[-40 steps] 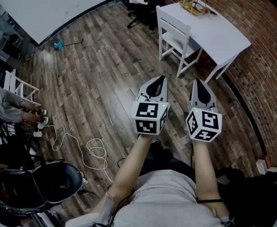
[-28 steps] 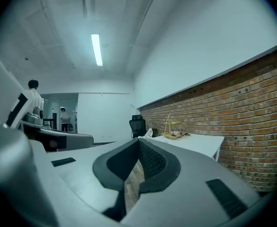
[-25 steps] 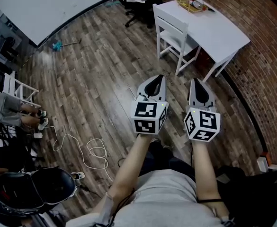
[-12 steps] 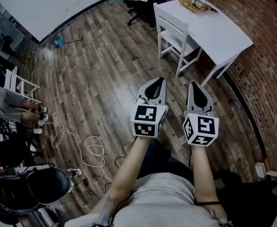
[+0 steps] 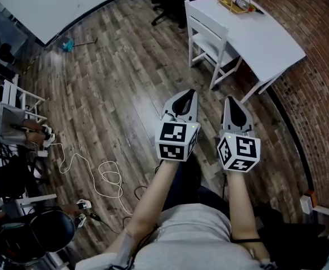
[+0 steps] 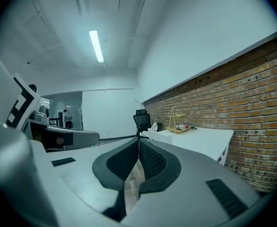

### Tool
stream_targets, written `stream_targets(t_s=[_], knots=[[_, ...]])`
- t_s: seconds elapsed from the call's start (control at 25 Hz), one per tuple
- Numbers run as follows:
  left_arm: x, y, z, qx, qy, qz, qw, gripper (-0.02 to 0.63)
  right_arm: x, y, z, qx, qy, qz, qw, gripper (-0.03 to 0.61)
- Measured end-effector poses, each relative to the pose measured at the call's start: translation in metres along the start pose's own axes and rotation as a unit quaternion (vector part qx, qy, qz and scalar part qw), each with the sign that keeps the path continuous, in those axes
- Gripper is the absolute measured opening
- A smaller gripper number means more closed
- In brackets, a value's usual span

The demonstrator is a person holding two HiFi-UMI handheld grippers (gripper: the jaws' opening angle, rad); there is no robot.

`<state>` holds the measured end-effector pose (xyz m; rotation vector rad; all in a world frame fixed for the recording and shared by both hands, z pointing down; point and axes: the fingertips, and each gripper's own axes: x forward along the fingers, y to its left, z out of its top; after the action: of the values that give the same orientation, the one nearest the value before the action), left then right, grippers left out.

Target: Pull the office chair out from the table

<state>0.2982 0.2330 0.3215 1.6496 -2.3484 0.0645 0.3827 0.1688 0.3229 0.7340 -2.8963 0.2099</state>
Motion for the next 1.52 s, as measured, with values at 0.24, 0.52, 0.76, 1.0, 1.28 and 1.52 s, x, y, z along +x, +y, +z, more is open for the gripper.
stream_targets(t_s=[0.24, 0.52, 0.76, 1.0, 1.28, 1.52], knots=[[0.055, 0.042, 0.012, 0.0, 0.005, -0.009, 0.9999, 0.015, 0.069, -0.004, 0.002, 0.009, 0.013, -0.006, 1.0, 0.017], [0.103, 0.104, 0.038, 0.012, 0.007, -0.02, 0.9997, 0.015, 0.149, 0.009, 0.02, 0.005, 0.011, -0.012, 1.0, 0.017], [0.141, 0.148, 0.052, 0.009, 0.009, -0.03, 0.9995, 0.015, 0.204, 0.011, 0.029, 0.006, 0.011, -0.026, 1.0, 0.017], [0.177, 0.174, 0.049, 0.005, 0.022, -0.035, 0.9991, 0.015, 0.241, 0.002, 0.025, 0.005, 0.023, -0.04, 0.999, 0.017], [0.205, 0.187, 0.051, -0.001, 0.027, -0.038, 0.9989, 0.015, 0.271, -0.006, 0.027, -0.006, 0.032, -0.039, 0.999, 0.017], [0.232, 0.203, 0.053, -0.003, 0.032, -0.027, 0.9991, 0.015, 0.305, -0.017, 0.027, -0.004, 0.039, -0.031, 0.999, 0.017]])
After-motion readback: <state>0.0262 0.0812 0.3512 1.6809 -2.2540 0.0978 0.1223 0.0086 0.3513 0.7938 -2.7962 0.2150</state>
